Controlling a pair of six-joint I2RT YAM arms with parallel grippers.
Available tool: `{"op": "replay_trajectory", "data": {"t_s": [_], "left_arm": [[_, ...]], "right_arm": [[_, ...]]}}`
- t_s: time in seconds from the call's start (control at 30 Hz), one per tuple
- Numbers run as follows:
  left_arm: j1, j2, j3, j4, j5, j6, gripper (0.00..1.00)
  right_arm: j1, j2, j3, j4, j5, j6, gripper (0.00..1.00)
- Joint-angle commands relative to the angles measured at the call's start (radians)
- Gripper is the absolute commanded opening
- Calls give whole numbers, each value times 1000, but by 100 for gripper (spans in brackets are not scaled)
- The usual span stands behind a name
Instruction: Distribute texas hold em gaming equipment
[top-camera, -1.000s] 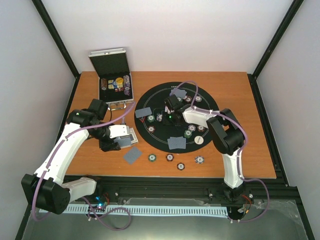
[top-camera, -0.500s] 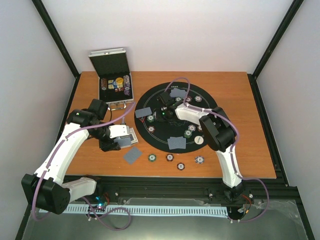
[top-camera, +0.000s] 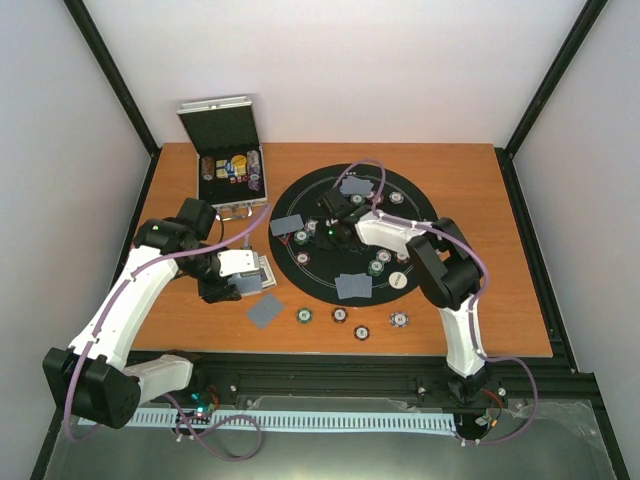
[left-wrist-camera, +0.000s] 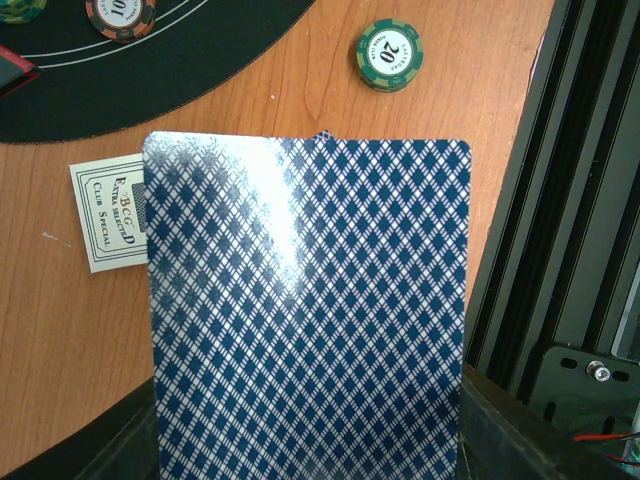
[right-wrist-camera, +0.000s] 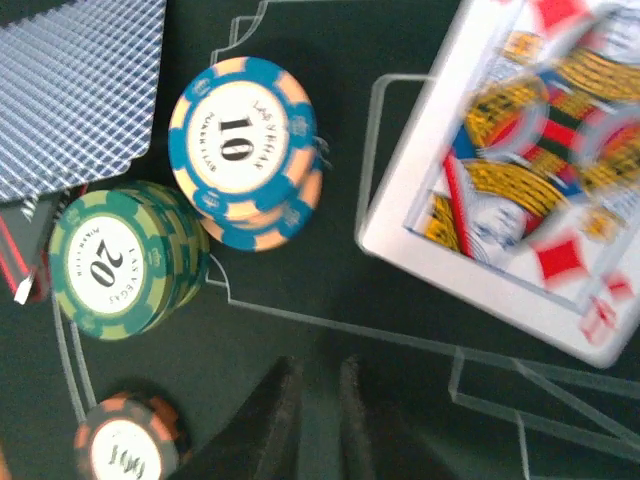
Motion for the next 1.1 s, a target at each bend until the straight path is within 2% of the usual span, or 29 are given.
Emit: {"op": "replay_trajectory", "data": {"t_s": [0.0,0.07,0.23,0.27,0.4,0.5,0.63,0.87,1.07], "left_arm": [[0,-7,25,-1,18,22,1],[0,-7,31,-5,23,21,1],[0,-13,33,-8,29,20,1],[0,-14,31,-8,29,19,1],[0,-27,24,-8,28,17,1],[0,-32,24,-9,32,18,1],[0,-29,35,-15,43,17,1],[0,-34,27,-7,38,13,1],[0,-34,29,-9,41,15,1]], "right_arm": [[-8,-162,-44,-15,15,13,26],[-8,-233,-50,-36,20,18,50],[-10,-444,-149,-2,-18,61,97],[-16,-485,-186,21,-38,88,100],[-60,-632,-368,187,-199,155,100],[-41,-661,-443,245,-304,188,100],[65,-664,-496,302,-369,224,97],[196,-618,-608,632,-500,430,83],[264,-539,-575,760,-541,490,75]]}}
